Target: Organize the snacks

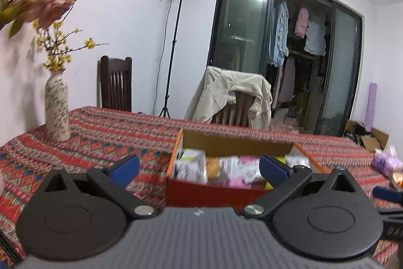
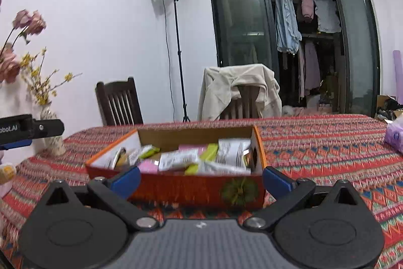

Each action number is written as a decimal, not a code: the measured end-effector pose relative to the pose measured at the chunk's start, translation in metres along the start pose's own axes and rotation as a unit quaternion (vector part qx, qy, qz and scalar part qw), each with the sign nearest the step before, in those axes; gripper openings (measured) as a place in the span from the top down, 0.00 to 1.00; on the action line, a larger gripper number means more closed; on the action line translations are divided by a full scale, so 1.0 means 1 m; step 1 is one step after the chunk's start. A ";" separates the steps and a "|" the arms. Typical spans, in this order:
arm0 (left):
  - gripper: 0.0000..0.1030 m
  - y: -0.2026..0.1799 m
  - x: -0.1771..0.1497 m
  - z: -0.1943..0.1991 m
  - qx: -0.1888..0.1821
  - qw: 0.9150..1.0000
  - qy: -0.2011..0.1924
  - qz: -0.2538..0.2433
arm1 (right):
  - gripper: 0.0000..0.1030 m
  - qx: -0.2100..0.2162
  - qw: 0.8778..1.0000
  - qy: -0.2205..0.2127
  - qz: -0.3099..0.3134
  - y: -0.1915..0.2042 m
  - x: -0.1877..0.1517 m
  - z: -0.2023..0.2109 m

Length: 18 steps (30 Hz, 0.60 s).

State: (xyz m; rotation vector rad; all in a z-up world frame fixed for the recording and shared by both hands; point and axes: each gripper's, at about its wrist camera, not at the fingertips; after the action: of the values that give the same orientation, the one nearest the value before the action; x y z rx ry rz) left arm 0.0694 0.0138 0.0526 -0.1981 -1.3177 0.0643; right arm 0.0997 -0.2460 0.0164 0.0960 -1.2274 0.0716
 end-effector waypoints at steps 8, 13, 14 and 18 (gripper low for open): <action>0.00 0.009 -0.042 0.018 -0.004 0.999 0.051 0.002 | 0.00 0.000 1.000 0.026 -0.008 -0.006 -0.028 0.019; 0.00 0.009 -0.056 0.021 -0.008 0.997 0.074 0.002 | 0.00 0.001 0.999 0.041 -0.006 -0.005 -0.040 0.023; 0.00 0.008 -0.058 0.023 -0.009 0.997 0.076 0.001 | 0.00 0.001 0.999 0.042 -0.005 -0.005 -0.041 0.024; 0.00 0.002 -0.061 0.026 -0.015 0.997 0.079 -0.005 | 0.00 0.002 0.999 0.043 -0.006 -0.003 -0.043 0.029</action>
State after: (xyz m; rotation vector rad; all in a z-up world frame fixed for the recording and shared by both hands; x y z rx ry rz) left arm 0.0295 0.0088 0.0001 -0.2176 -1.1618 0.0190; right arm 0.0587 -0.2527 -0.0146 0.1024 -1.1415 0.0679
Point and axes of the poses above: each gripper's, at about its wrist camera, not at the fingertips, and z roughly against the way its jaws point, y to its left, x to its top, and after that the axes turned 11 degrees about -x, right-handed
